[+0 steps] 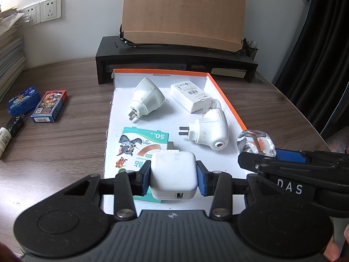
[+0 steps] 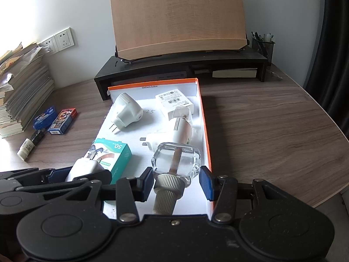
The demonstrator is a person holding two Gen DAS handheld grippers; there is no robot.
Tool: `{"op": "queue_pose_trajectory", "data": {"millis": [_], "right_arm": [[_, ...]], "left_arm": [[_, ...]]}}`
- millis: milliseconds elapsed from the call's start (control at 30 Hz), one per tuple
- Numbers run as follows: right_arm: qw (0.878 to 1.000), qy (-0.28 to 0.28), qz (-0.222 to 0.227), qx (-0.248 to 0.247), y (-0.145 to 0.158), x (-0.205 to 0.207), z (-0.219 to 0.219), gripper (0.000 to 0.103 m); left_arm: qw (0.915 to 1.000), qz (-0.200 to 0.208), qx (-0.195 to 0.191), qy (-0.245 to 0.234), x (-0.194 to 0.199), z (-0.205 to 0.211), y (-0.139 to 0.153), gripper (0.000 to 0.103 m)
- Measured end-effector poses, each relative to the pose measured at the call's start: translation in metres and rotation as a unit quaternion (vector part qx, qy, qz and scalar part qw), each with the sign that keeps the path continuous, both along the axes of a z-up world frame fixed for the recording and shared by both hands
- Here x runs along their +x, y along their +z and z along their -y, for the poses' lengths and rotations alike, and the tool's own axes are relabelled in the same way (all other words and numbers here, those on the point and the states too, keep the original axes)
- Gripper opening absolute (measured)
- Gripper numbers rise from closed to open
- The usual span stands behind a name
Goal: Organize rigid objects
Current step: 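Hold the charger and the glass bottle above the box, lowering them slowly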
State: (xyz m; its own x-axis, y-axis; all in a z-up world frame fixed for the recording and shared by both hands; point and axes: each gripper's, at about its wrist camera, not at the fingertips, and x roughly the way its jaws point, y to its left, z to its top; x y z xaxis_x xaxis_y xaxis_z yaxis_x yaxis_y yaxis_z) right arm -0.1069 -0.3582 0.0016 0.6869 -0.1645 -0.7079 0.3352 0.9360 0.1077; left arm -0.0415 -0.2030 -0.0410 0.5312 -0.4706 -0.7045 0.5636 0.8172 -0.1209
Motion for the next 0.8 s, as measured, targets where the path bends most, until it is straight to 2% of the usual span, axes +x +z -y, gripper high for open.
{"op": "queue_pose_trajectory", "data": {"millis": [800], "right_arm": [[1.0,-0.002,-0.004,0.001,-0.0013,0.0015,0.0043,0.056]], "left_arm": [[1.0,-0.003,0.001,-0.007,0.0029,0.0022,-0.0011,0.042]]}}
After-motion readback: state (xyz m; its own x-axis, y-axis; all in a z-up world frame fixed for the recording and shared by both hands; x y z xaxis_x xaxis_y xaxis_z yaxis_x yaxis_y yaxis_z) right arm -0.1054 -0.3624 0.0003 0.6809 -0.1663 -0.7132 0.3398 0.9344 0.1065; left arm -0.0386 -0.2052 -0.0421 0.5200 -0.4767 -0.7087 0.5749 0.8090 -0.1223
